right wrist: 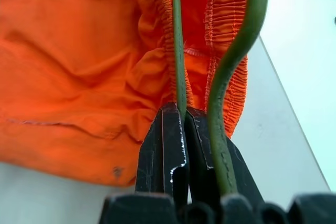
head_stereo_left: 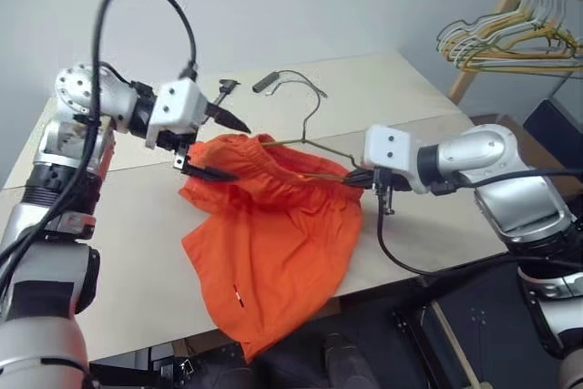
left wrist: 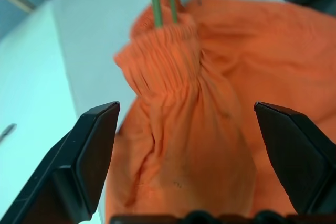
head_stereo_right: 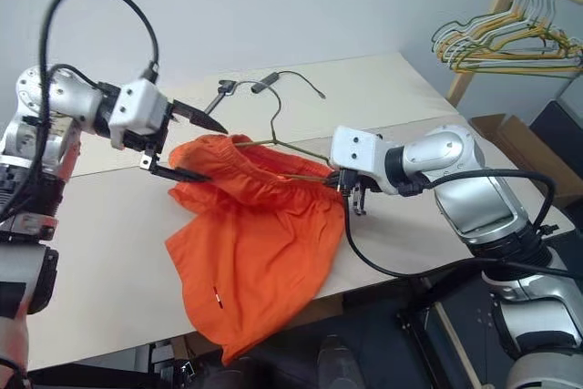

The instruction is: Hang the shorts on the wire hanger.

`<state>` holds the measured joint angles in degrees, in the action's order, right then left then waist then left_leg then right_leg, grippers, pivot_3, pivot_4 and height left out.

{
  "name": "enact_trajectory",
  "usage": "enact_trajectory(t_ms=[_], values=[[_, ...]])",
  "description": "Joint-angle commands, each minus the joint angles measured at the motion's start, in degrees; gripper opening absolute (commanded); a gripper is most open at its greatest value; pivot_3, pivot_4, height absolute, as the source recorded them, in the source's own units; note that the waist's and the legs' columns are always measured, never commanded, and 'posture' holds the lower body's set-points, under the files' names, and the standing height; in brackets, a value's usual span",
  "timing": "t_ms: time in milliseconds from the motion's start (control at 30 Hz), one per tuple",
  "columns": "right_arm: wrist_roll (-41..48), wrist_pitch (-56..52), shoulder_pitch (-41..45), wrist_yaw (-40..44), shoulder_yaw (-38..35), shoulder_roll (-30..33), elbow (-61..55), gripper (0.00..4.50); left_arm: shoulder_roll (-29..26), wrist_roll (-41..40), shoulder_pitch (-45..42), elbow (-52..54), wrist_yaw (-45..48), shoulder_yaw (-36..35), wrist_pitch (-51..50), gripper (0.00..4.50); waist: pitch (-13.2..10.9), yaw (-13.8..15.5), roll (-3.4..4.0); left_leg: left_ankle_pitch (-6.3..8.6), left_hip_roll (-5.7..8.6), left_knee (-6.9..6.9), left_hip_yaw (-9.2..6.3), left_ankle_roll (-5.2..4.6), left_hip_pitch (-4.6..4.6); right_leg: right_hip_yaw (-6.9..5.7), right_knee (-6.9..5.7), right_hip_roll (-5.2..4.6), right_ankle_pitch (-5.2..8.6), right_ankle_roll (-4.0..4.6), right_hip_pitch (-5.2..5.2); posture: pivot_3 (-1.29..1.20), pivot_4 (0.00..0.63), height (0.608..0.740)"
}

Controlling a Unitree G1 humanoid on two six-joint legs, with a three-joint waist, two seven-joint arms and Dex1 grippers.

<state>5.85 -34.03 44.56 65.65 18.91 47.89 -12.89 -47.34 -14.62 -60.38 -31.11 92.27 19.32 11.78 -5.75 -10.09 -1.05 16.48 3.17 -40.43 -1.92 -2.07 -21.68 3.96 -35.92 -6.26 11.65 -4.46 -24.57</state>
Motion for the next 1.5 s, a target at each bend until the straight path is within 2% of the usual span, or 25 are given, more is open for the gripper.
enact_trajectory(t_ms=[33, 133, 167, 200, 267, 400, 600, 733, 867, 967, 1067, 1200, 1300, 1367, 1500], values=[[0.15, 0.05, 2.48, 1.21, -1.41, 0.76, -1.77, 0.00, 1.66, 3.71, -2.42, -3.45, 0.23, 0.37, 4.05, 4.46, 0.01, -0.32, -0.01, 0.00, 0.00, -0.01, 0.00, 0.00, -0.01, 0.00, -0.01, 0.00, 0.00, 0.00, 0.00, -0.20, 0.019, 0.740], [0.57, -0.99, 2.86, 2.17, -1.69, 1.06, -2.69, 0.00, 4.19, 6.74, -2.47, -5.53, -0.17, 0.24, 5.68, 4.46, 0.02, -0.63, 0.00, 0.00, 0.00, -0.11, -0.01, -0.01, -0.12, -0.01, -0.03, 0.01, 0.00, 0.00, -0.06, -0.21, 0.017, 0.740], [0.77, -1.43, 3.06, 2.47, -1.85, 1.15, -3.04, 0.00, 5.07, 7.75, -2.38, -6.01, -0.87, 0.09, 6.06, 4.06, 0.03, -0.78, 0.01, 0.00, 0.00, -0.21, -0.01, -0.02, -0.26, -0.01, -0.08, 0.00, 0.00, 0.00, -0.17, -0.21, 0.017, 0.740], [0.88, -1.76, 3.20, 2.67, -1.97, 1.20, -3.33, 0.00, 5.70, 8.46, -2.32, -6.37, -1.32, -0.10, 6.29, 3.92, 0.07, -1.02, 0.00, 0.00, 0.00, -0.30, -0.01, -0.02, -0.39, -0.01, -0.16, 0.00, 0.00, 0.00, -0.30, -0.22, 0.017, 0.740], [1.04, -2.47, 3.46, 3.06, -2.17, 1.43, -3.82, 0.00, 6.72, 9.60, -2.30, -7.12, -2.07, -0.54, 6.67, 3.27, 0.08, -1.34, 0.00, 0.00, 0.01, -0.44, -0.02, -0.02, -0.66, -0.01, -0.26, 0.00, -0.02, -0.02, -0.54, -0.22, 0.017, 0.740], [1.75, -4.85, 3.78, 3.63, -2.65, 1.97, -5.08, 0.00, 7.76, 10.84, -2.13, -7.94, -2.84, -1.43, 7.08, 1.89, 0.12, -2.17, 0.00, 0.00, 0.02, -0.44, -0.03, -0.02, -0.68, -0.01, -0.26, -0.03, -0.02, -0.03, -0.56, -0.23, 0.015, 0.740], [3.06, -7.98, 3.98, 3.68, -3.56, 2.27, -6.23, 0.00, 8.27, 10.50, -1.55, -7.83, -2.14, -2.40, 6.02, 0.05, 0.18, -3.59, 0.00, 0.00, 0.02, -0.44, -0.05, -0.02, -0.67, 0.00, -0.29, -0.05, -0.02, -0.03, -0.57, -0.24, 0.014, 0.740], [4.66, -9.23, 3.39, 3.61, -4.36, 2.47, -6.80, 0.00, 8.39, 9.56, -1.21, -6.88, -1.83, -3.39, 2.83, 0.03, 0.29, -4.34, 0.02, 0.00, 0.03, -0.45, -0.05, -0.02, -0.67, 0.00, -0.31, -0.06, -0.02, -0.04, -0.57, -0.25, 0.015, 0.740], [4.76, -11.44, 2.36, 2.66, -4.85, 3.40, -6.87, 1.10, 8.33, 8.55, -0.46, -5.25, -1.75, -4.66, -0.21, 0.03, 0.34, -5.01, 0.02, 0.00, 0.04, -0.45, -0.09, -0.03, -0.67, 0.00, -0.32, -0.07, -0.03, -0.04, -0.56, -0.25, 0.022, 0.740], [5.28, -14.13, 0.23, 0.48, -6.52, 4.47, -6.60, 2.13, 7.88, 8.09, 0.88, -3.58, -1.87, -5.55, -2.52, 0.03, 0.35, -5.11, 0.03, 0.00, 0.04, -0.45, -0.10, -0.03, -0.67, 0.00, -0.32, -0.08, -0.03, -0.04, -0.56, -0.25, 0.031, 0.740], [5.64, -15.78, -3.70, -1.87, -10.31, 6.23, -5.85, 3.11, 6.87, 7.83, 2.81, -1.69, -1.38, -6.31, -4.20, 0.03, 0.35, -5.06, 0.03, 0.00, 0.04, -0.45, -0.12, -0.03, -0.66, 0.00, -0.33, -0.08, -0.03, -0.04, -0.56, -0.24, 0.039, 0.740], [7.66, -19.45, -8.75, -6.00, -19.24, 7.41, -5.16, 4.44, 5.40, 7.79, 4.52, 0.22, -2.02, -7.55, -7.25, 0.03, 0.35, -5.02, 0.03, 0.00, 0.05, -0.45, -0.13, -0.03, -0.66, 0.01, -0.35, -0.11, -0.03, -0.04, -0.57, -0.24, 0.053, 0.740], [10.22, -20.81, -15.01, -7.59, -26.59, 7.49, -6.19, 4.48, 4.59, 7.67, 5.18, 1.31, -3.07, -8.39, -9.93, 0.03, 0.35, -4.82, 0.03, 0.00, 0.05, -0.44, -0.15, -0.04, -0.66, 0.01, -0.34, -0.12, -0.03, -0.05, -0.53, -0.23, 0.062, 0.740], [13.06, -21.63, -19.73, -8.35, -30.42, 5.19, -7.37, 4.48, 4.23, 7.57, 5.58, 1.93, -3.34, -8.83, -11.46, 0.03, 0.35, -4.70, 0.03, 0.00, 0.04, -0.40, -0.17, -0.05, -0.64, 0.00, -0.30, -0.10, -0.03, -0.05, -0.49, -0.24, 0.069, 0.740], [14.79, -18.64, -25.92, -12.50, -29.54, -1.91, -8.60, 4.48, 3.86, 7.92, 6.51, 3.14, -4.15, -9.00, -12.83, 0.03, 0.35, -5.00, 0.03, 0.01, 0.03, -0.43, -0.16, -0.06, -0.54, 0.06, -0.34, -0.08, -0.03, -0.07, -0.40, -0.23, 0.077, 0.740]])
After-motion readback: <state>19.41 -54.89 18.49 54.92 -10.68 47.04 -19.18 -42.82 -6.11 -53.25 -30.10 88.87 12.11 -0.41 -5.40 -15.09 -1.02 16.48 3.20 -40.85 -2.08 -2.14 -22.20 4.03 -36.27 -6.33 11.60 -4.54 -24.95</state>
